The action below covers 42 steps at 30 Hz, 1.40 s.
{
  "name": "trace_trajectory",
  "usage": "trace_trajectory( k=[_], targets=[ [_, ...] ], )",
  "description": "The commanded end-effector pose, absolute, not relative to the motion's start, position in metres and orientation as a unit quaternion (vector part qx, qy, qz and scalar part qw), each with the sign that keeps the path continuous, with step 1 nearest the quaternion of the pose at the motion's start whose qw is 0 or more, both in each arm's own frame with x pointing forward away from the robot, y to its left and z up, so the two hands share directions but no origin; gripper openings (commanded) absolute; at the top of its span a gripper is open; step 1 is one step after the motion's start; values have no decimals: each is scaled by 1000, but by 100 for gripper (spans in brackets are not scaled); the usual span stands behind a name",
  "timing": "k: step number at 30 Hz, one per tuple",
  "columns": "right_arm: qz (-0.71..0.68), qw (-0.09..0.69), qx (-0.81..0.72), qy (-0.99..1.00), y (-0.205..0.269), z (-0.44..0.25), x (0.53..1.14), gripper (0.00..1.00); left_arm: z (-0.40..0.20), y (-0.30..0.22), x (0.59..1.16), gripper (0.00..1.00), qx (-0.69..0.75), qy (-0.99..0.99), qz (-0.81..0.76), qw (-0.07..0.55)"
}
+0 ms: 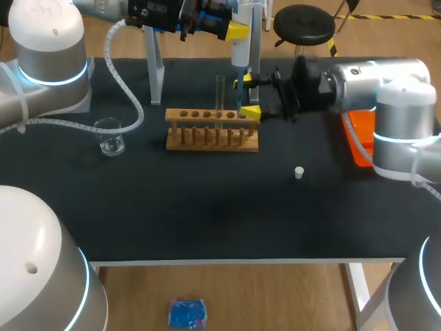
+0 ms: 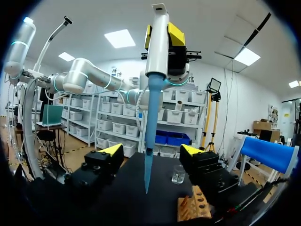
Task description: Invert the test tube, pick up the pipette, mount the tip to pipette, aspirate from beaker and dispense into the tube, eject the tip, return the pipette, and cap with the stopper.
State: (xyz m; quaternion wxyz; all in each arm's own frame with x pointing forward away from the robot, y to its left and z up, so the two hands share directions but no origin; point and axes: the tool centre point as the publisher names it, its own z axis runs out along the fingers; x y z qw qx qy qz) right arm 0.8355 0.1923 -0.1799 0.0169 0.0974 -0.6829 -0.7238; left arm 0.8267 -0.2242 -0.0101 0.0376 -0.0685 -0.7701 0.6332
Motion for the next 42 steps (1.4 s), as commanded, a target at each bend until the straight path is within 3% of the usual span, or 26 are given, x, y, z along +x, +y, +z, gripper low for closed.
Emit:
trace_trajectory(
  k=[1, 15, 40, 42],
  targets=[
    [-719, 15, 91, -689, 183, -191, 830, 100, -10, -224, 827, 0, -69, -770, 634, 38],
    [-690, 11, 58, -721, 149, -249, 826, 100, -10, -224, 827, 0, -69, -770, 634, 38],
    [-688, 7, 58, -723, 147, -251, 826, 100, -10, -224, 827, 0, -69, -770, 634, 38],
    [-688, 7, 58, -723, 147, -251, 826, 100, -22, -206, 833, 0, -60, -776, 627, 29]
  ],
)
